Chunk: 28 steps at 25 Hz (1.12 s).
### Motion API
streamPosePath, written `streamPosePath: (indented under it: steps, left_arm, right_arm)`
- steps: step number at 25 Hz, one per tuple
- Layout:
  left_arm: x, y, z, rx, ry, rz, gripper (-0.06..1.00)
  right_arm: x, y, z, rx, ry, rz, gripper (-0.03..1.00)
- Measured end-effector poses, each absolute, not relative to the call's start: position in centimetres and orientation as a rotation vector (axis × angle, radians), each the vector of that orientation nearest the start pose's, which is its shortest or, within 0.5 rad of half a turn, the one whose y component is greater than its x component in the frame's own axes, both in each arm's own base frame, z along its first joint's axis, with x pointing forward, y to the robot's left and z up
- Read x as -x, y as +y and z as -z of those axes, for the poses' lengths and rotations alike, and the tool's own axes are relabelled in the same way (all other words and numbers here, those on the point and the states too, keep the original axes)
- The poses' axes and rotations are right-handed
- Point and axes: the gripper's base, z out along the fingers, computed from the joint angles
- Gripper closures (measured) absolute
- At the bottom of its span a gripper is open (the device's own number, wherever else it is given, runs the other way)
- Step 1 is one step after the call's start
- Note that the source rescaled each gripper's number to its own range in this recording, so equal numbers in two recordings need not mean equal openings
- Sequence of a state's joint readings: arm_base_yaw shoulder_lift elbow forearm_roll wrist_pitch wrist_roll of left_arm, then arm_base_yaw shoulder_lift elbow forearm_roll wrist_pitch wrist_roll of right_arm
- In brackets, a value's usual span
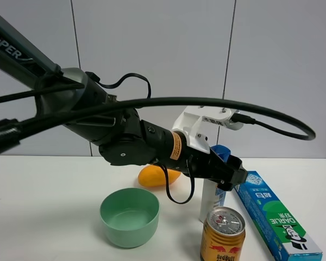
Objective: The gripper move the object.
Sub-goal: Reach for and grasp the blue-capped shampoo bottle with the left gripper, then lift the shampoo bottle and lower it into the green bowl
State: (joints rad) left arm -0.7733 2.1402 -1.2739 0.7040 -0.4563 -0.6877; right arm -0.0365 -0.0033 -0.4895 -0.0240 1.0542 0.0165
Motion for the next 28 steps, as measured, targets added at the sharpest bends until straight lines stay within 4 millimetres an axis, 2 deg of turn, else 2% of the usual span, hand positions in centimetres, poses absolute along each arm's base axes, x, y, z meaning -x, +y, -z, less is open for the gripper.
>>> streamPosePath:
  steps: [11,13,15,16,23,28]
  left_arm:
    - [-31.4,-34.3,-12.6,-0.932,1.875,0.793,-0.05]
    - [-31.4,-34.3,-12.2,-0.942,1.880,0.785,-0.01]
    - [-31.4,-34.3,-12.0,-0.956,1.874,0.776,0.11]
    - [-31.4,-34.3,-12.0,-0.961,1.870,0.772,0.20]
    - [-31.4,-34.3,-12.0,-0.979,1.857,0.761,0.93]
    - [-31.3,-34.4,-12.2,-0.977,1.840,0.779,0.94]
  right_arm:
    - [0.4,-0.2,-27.5,-0.055,2.044,0.041,-0.03]
    - [0.4,-0.2,-27.5,-0.055,2.044,0.041,-0.03]
    - [0.4,-0.2,-27.5,-0.055,2.044,0.041,-0.03]
    - [0.4,-0.2,-27.5,-0.055,2.044,0.041,-0.03]
    - [0.4,-0.2,-27.5,-0.055,2.044,0.041,-0.03]
    - [0.4,-0.2,-27.5,-0.055,2.044,0.041,-0.03]
